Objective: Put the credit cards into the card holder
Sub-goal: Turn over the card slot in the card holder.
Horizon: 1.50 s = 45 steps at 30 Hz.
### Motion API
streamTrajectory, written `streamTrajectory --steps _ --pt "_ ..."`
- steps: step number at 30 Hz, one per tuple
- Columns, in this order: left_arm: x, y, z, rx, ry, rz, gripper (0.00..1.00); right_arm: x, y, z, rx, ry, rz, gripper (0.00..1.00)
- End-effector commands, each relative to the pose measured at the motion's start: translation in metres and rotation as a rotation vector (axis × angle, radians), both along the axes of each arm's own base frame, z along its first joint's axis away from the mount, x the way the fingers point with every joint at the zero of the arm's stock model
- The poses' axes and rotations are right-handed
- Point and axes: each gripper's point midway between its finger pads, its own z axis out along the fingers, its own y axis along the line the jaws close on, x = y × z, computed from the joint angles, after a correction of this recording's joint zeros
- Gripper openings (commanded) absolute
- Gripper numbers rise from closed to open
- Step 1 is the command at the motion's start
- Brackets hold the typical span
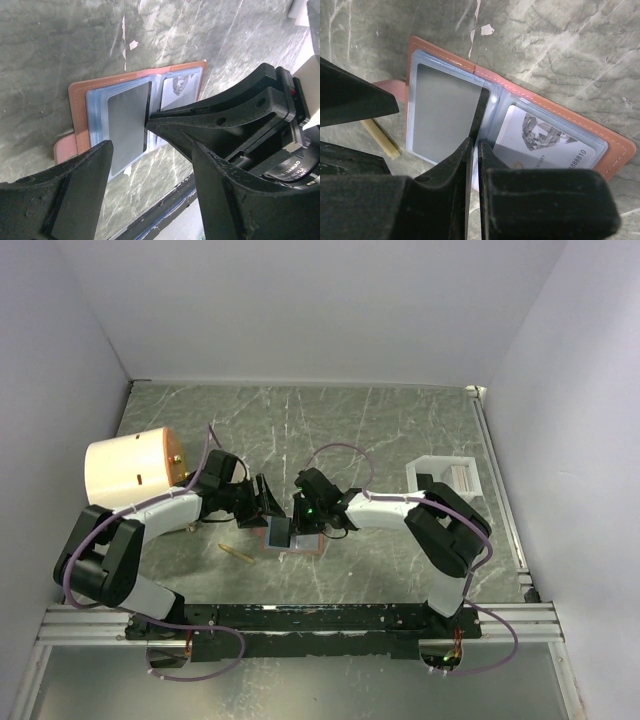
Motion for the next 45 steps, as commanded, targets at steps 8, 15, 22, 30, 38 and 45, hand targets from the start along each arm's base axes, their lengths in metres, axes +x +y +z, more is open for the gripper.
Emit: streamTrajectory --steps 8,15,22,30,38,45 --pt "-0.002 -0.002 -0.010 -0.017 -0.002 -0.038 0.76 -0.012 -0.026 -0.035 -0.120 0.025 -0.010 0.08" --pt "-0.003 0.002 -0.016 0.013 0.009 -0.024 0.76 -0.014 -0.024 -0.037 -0.109 0.034 -0.003 0.07" --pt "0.000 0.008 -0.011 0.051 -0.018 -0.015 0.76 -0.013 -0.023 -0.034 -0.105 0.025 0.002 0.07" --pt "-0.002 0.002 -0.012 0.014 -0.004 -0.028 0.76 -0.013 -0.022 -0.034 -0.101 0.025 0.000 0.07" --pt "-0.007 -0.005 -0.014 -0.036 0.015 -0.049 0.75 -0.013 -0.022 -0.035 -0.096 0.030 -0.001 0.07" --pt "-0.010 -0.012 -0.004 -0.089 0.007 -0.069 0.75 -0.013 -0.021 -0.034 -0.095 0.029 -0.002 0.07"
